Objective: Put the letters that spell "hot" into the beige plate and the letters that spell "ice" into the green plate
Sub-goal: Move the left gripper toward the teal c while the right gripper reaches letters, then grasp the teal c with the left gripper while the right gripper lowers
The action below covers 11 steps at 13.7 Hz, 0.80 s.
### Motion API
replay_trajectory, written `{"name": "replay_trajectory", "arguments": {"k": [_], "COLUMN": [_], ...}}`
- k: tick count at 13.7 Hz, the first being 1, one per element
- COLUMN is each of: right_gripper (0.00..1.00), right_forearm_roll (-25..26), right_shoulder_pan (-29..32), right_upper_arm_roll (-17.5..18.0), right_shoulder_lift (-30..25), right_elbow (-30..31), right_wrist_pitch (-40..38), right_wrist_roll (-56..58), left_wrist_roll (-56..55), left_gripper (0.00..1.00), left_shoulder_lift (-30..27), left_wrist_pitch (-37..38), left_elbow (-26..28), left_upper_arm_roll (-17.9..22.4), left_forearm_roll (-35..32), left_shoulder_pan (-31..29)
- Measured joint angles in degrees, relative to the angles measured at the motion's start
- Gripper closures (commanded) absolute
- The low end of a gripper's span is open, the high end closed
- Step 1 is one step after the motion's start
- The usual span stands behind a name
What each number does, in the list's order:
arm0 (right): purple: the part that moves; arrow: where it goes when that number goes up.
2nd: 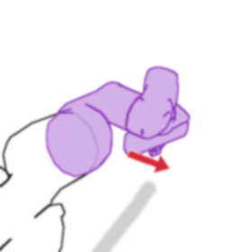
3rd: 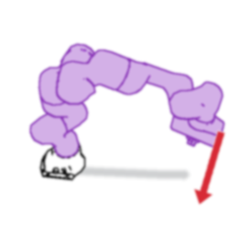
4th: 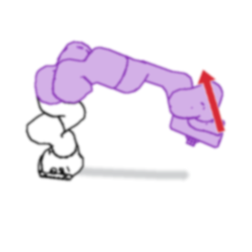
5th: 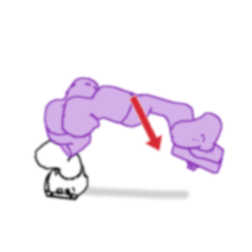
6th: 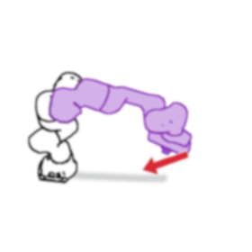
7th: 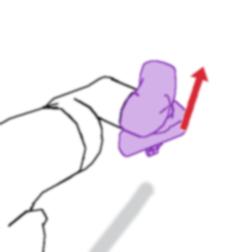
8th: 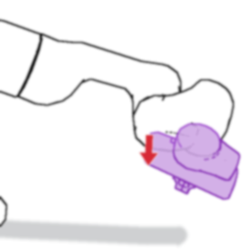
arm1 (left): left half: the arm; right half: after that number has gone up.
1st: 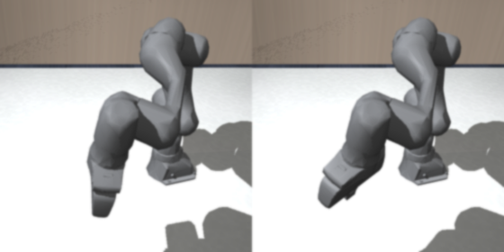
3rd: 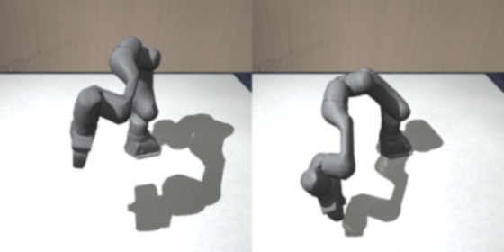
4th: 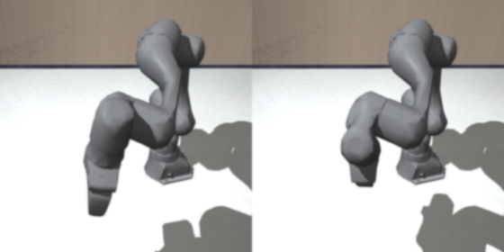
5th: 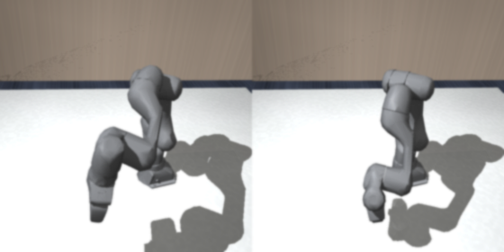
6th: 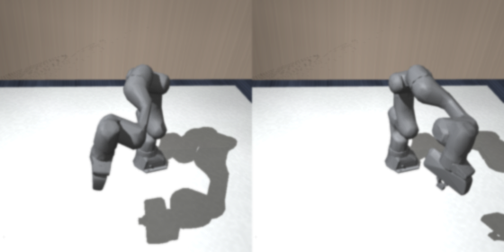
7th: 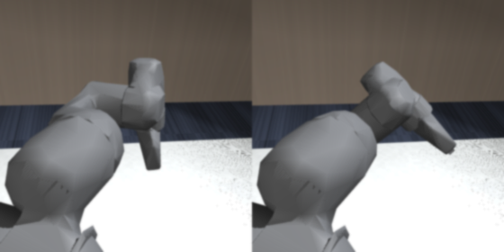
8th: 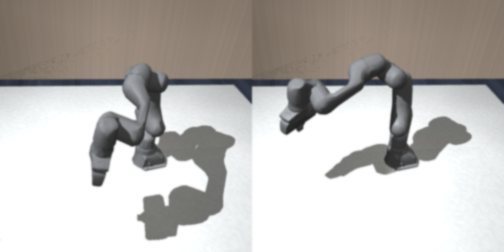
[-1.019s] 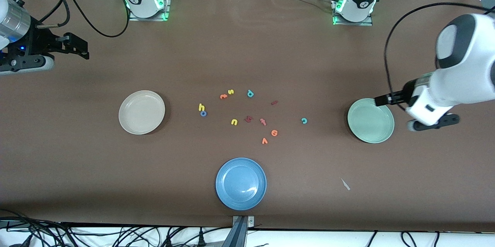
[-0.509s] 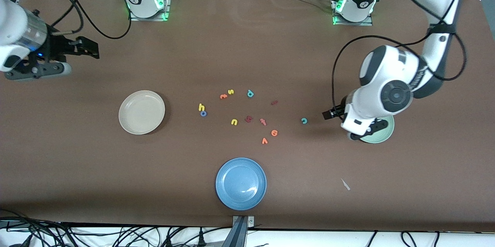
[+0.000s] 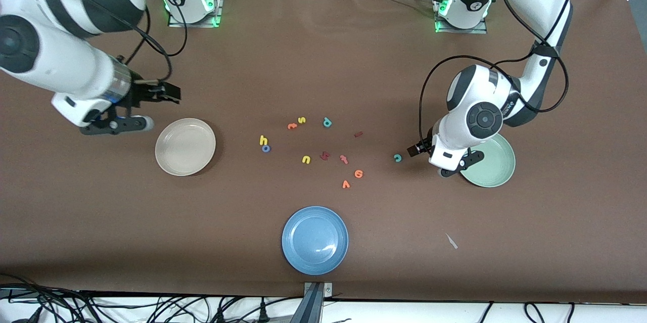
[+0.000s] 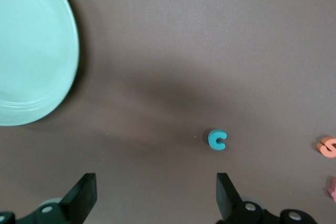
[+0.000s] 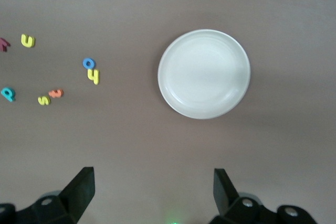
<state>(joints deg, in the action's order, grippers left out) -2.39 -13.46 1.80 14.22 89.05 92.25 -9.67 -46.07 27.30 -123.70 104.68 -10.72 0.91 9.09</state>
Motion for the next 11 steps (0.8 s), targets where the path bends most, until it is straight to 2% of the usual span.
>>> {"name": "replay_trajectory", "arguments": {"k": [3,7,11], "right_gripper": [0.0,0.0,0.0], "right_forearm_roll": [0.0,0.0,0.0], "right_shoulder_pan": [-0.1,-0.1,-0.1], "right_upper_arm_roll": [2.8,6.7,9.5], "right_shoulder_lift": [2.4,3.5,6.1], "right_elbow": [5.2,15.3,20.0], "right_wrist_pitch": [10.2,25.5,33.9], "right_wrist_roll": [-2.8,-4.2,-6.4], "left_wrist_roll": [-3.0,-7.4,-8.9], "left_gripper": [0.0,0.0,0.03], "left_shoulder_lift": [0.5,4.2,7.2], "left_wrist_pitch": [-6.1,-14.6,-18.5], "left_elbow": [2.8,3.3,2.9], "left_upper_arm_roll": [0.0,0.0,0.0], "left_forearm_roll": [0.0,0.0,0.0], "left_shoulder_pan": [1.0,2.7,3.7]}}
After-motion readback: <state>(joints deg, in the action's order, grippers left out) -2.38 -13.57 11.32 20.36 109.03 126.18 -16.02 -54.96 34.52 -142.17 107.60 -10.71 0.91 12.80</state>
